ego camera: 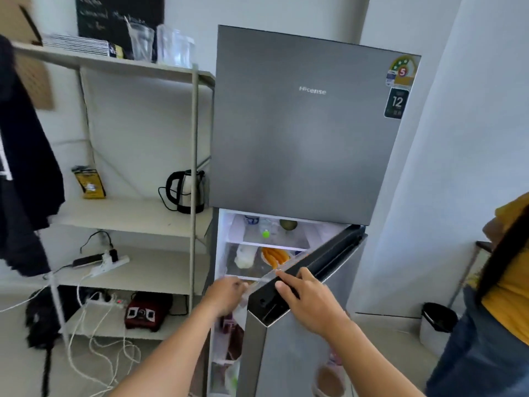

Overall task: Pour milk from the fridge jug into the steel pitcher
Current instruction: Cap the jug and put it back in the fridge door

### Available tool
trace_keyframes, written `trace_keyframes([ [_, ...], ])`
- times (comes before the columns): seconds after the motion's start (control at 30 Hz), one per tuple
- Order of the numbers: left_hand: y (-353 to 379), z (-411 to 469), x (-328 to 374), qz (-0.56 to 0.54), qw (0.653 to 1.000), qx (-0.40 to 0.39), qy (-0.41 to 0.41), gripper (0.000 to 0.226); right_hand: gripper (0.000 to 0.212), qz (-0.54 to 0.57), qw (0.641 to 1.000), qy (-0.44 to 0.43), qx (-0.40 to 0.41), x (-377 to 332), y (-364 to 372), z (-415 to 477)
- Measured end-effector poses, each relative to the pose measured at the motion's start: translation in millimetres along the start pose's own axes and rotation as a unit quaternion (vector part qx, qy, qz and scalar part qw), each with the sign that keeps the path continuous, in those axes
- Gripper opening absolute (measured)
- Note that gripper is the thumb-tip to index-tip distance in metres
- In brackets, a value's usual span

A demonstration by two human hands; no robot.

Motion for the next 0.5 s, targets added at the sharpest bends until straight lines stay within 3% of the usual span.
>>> trace_keyframes([
  [0.2, -54.8, 72.1, 8.6, 0.055, 0.993, 0.051, 0.086, 0.03, 0.057, 0.012, 0.999, -0.023, -0.021, -25.5, 50.3, 52.1],
  [0.5, -108.7, 162.3, 36.3, 0.21, 0.935, 0.127, 0.257, 0.048, 0.066, 0.03, 0.997, -0.027, -0.071, -29.4, 98.9, 135.5],
])
Point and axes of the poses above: each hand's wrist, its own z-axis towards the middle knuckle, its own y-axis out of the palm, x = y × z, the point moved 1 cm from there along z, towards the middle knuckle, and after that the axes turned 13 degrees about x, right-handed, at the moved point
